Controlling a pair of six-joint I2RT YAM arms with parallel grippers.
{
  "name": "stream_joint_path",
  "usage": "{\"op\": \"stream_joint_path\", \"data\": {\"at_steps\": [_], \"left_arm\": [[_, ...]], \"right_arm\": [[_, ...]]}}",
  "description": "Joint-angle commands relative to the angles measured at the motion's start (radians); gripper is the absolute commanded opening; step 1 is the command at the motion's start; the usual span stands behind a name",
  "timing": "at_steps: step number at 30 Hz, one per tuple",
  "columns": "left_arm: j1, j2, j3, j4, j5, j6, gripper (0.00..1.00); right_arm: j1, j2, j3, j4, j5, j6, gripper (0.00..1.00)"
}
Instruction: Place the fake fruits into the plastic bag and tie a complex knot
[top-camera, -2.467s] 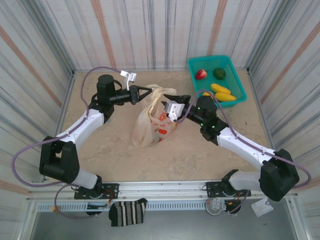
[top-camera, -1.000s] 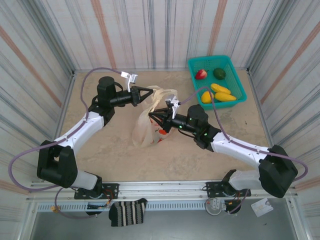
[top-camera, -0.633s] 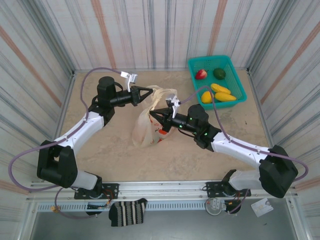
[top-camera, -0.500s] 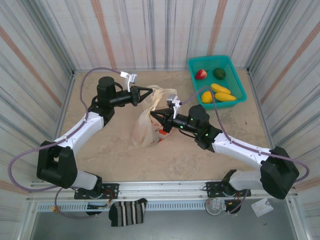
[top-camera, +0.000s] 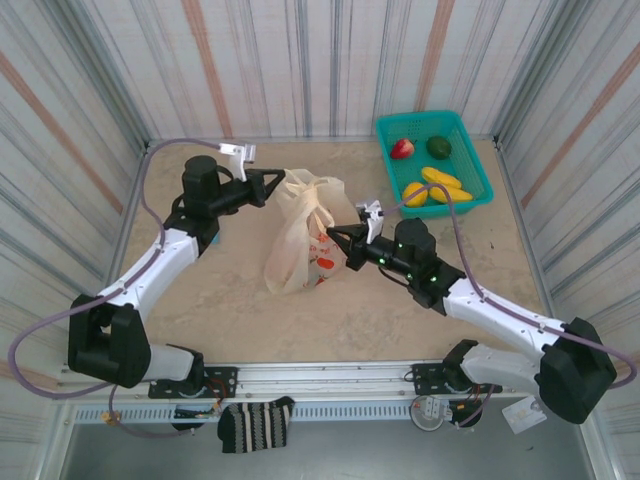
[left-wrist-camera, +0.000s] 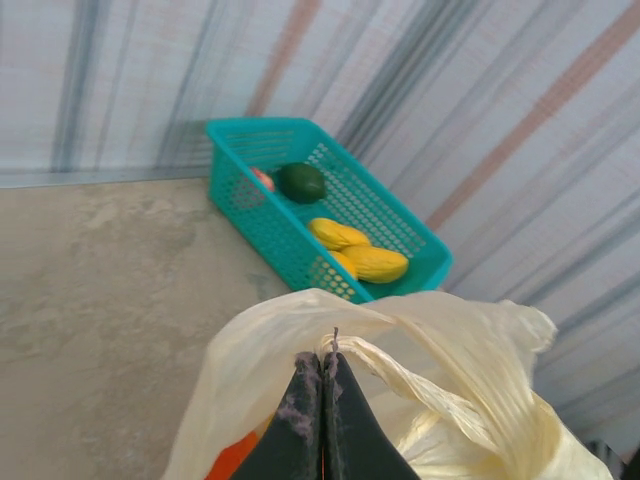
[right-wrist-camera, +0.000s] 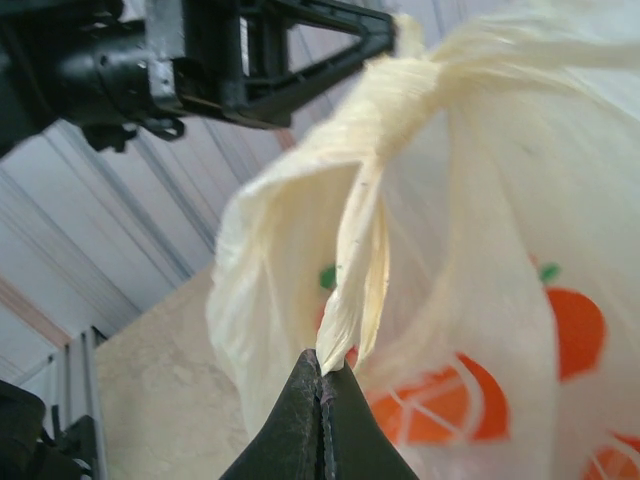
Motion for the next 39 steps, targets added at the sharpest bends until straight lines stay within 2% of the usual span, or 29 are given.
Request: {"op": "stream_joint_path", "data": {"at_steps": [1, 12, 17, 21, 25, 30, 35, 39], "left_arm": [[0.025, -0.029, -0.016, -0.040, -0.119, -0.003, 0.00], [0.054, -0.011, -0.025, -0.109, -0.277, -0.004, 0.00], [0.052, 0.008, -0.028, -0.122, -0.329, 0.010, 0.00], [0.009, 0.008, -0.023, -0.103, -0.325, 0.067, 0.00], [-0.044, -0.011, -0.024, -0.102, -0.342, 0.135, 0.00], [-0.075, -0.043, -0.035, -0.109, -0.411, 0.184, 0.00], [-0.095, -0.055, -0.055, -0.112, -0.553, 0.222, 0.00], [-0.152, -0.055, -0.062, -0.117, -0.749, 0.293, 0.00]], "right_arm": [[-0.028, -0.056, -0.041, -0.071, 0.042, 0.012, 0.00], [-0.119, -0.137, -0.098, -0.252, 0.174, 0.101, 0.00], [-0.134, -0.123, -0.053, -0.361, 0.317, 0.220, 0.00], [-0.107, -0.049, 0.090, -0.515, 0.398, 0.303, 0.00], [-0.013, 0.039, 0.257, -0.691, 0.596, 0.339, 0.00], [0.038, 0.206, 0.458, -0.967, 0.797, 0.457, 0.00], [0.066, 0.476, 0.753, -1.382, 1.038, 0.679, 0.00], [0.060, 0.683, 0.991, -1.739, 1.114, 0.967, 0.00]]}}
